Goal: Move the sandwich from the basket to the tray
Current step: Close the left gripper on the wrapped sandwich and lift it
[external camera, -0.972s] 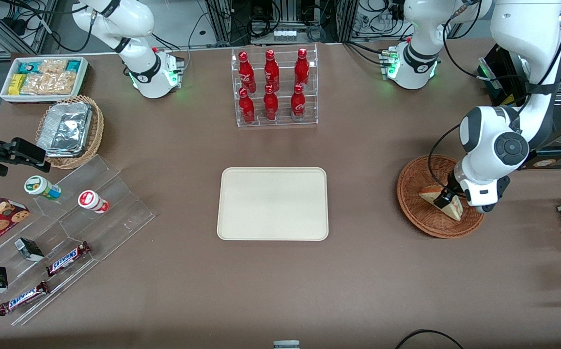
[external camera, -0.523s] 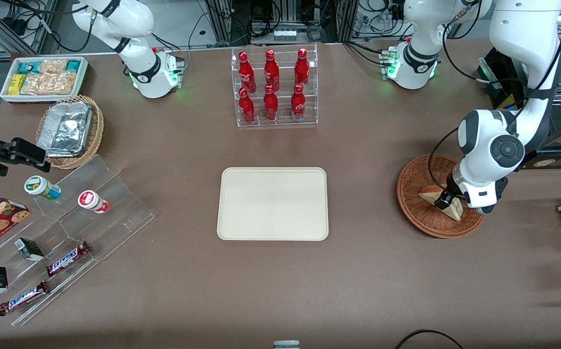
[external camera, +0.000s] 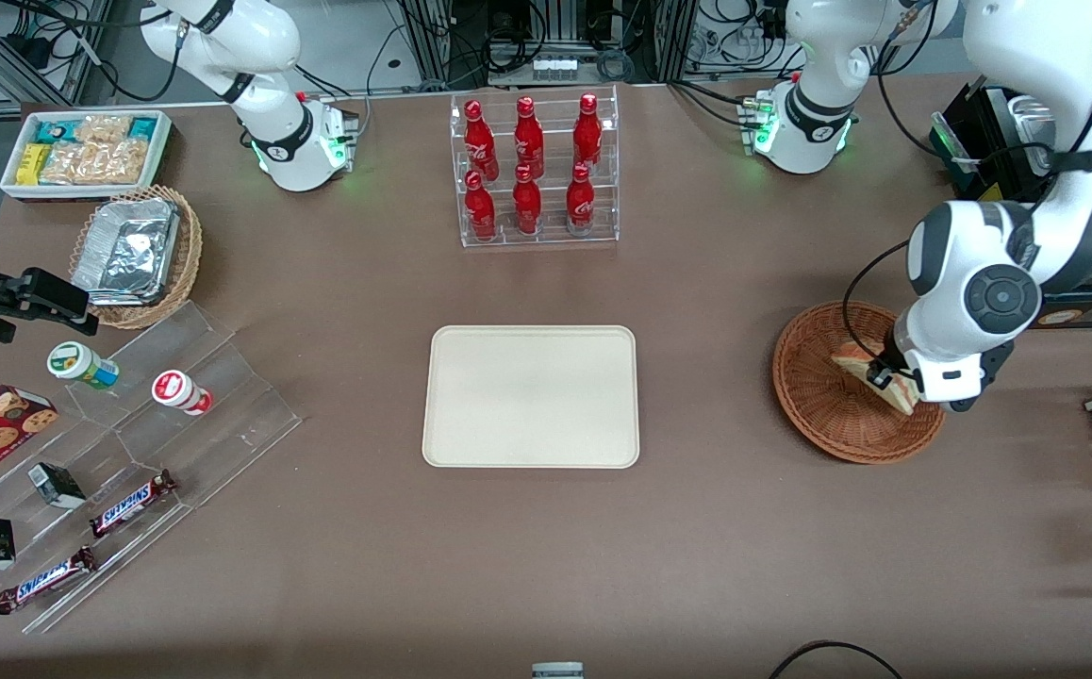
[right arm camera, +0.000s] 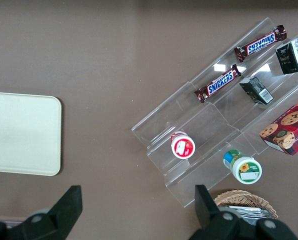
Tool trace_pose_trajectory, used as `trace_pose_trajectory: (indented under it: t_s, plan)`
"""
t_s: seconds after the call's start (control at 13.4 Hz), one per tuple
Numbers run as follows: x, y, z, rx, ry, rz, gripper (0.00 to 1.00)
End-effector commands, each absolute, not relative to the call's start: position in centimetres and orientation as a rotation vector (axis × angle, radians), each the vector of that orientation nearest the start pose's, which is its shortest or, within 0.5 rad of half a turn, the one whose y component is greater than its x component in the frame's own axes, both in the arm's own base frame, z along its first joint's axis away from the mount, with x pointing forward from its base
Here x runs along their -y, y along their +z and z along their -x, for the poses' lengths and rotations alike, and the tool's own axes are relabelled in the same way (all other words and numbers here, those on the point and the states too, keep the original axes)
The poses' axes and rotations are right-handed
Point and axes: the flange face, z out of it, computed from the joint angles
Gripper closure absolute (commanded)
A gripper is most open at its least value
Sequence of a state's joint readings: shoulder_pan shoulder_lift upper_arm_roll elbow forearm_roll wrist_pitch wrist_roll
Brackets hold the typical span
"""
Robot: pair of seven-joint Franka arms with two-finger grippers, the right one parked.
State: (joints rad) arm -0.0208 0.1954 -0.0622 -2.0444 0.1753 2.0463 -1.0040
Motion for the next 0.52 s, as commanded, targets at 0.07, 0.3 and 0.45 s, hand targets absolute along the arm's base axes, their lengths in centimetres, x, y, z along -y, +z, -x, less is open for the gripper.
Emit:
trace_pose_trajectory:
  t_s: [0.07, 0.3, 0.45]
  plan:
    - [9.0, 40.7, -57.3, 1.020, 0.115, 2.720, 0.88]
    - [14.0, 46.3, -58.0, 0.925, 0.101, 2.830, 0.88]
    - [16.7, 49.3, -58.5, 0.922, 0.076, 2.906, 0.88]
